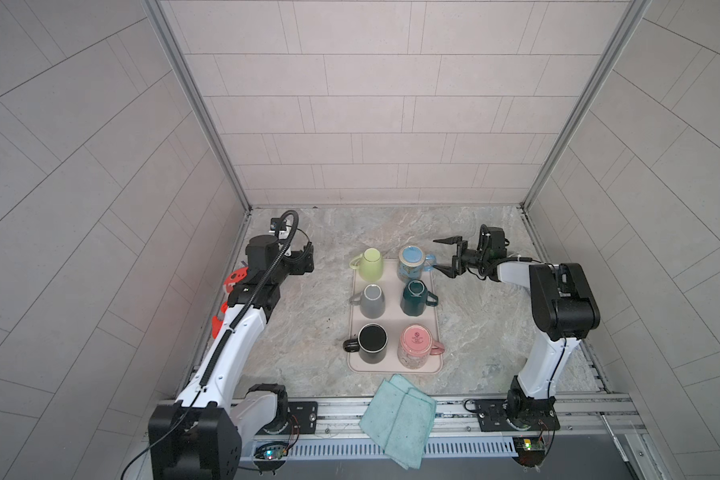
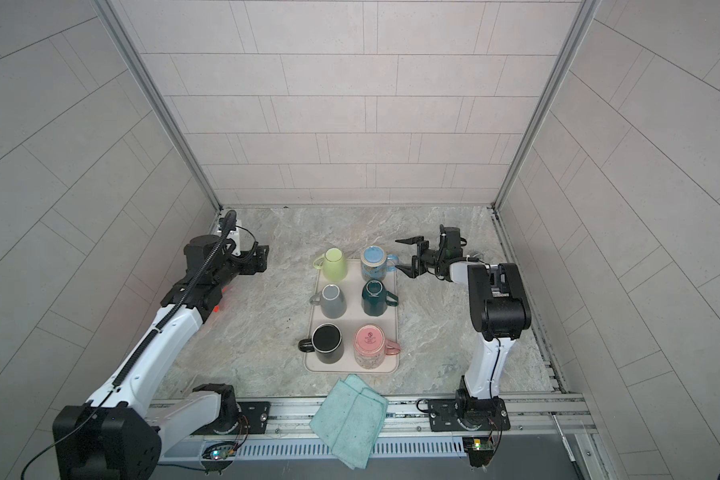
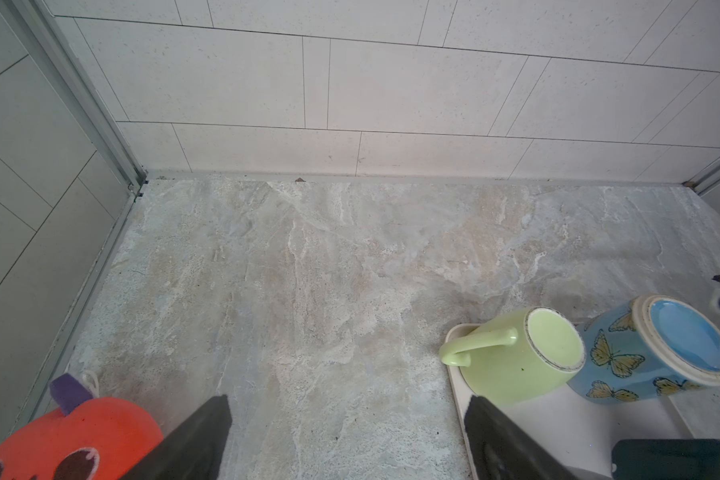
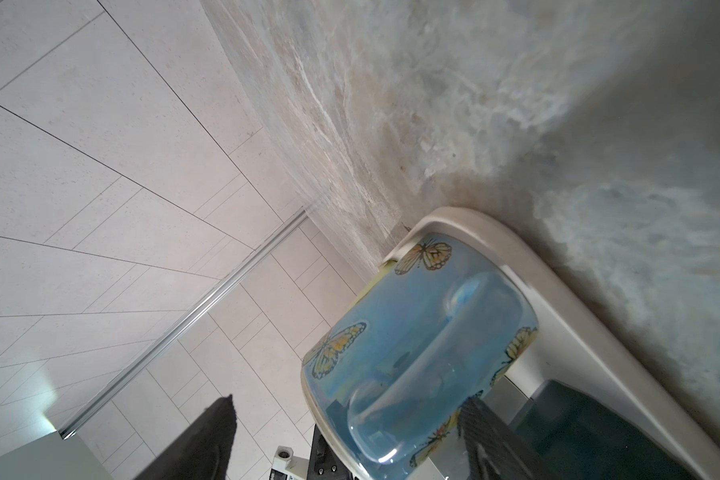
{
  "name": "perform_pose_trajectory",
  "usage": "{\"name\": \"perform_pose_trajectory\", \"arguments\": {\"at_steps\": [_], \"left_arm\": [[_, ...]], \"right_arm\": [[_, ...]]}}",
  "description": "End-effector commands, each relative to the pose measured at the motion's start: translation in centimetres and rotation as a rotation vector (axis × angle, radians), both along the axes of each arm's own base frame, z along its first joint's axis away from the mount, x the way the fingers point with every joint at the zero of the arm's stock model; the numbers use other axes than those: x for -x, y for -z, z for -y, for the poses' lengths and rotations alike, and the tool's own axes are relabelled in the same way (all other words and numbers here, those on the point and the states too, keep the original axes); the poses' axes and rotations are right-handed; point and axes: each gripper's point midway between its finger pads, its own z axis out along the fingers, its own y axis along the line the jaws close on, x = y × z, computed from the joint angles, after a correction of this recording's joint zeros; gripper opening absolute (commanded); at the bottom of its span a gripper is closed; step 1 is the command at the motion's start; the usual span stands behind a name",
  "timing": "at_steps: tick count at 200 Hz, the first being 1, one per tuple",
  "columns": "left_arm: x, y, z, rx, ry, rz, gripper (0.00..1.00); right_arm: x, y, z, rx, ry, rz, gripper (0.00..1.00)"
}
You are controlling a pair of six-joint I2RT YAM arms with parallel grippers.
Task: Turn the mug right side up
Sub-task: 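Lower the right gripper and close it on the blue mug's handle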
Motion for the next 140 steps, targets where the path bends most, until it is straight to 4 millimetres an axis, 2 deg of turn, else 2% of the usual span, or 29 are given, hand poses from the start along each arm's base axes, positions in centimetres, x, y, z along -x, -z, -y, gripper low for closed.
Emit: {"name": "perform_pose_trajectory", "arguments": {"at_steps": [1, 69, 104, 140], "left_arm": [[-0.3, -1.4, 0.2, -0.018, 0.014, 0.020, 0.94], [-0.3, -1.0, 0.2, -0.029, 0.023, -0.002, 0.94], [-0.3, -0.8, 0.3, -0.031, 0.028, -0.009, 0.94], [-0.3, -0.6, 0.3, -0.037, 0.032, -0.022, 0.94]], "right_arm": [[0.3, 0.5, -0.4, -0.028, -0.002, -0.053, 0.86], [-0.8, 1.3, -1.2, -0.029, -0.024, -0.057, 0.86], [-0.5, 2.1, -1.6, -0.024, -0.048, -0.077, 0.85], [0.2, 2.9, -2.0, -0.023, -0.064, -0.096, 0.77]]}}
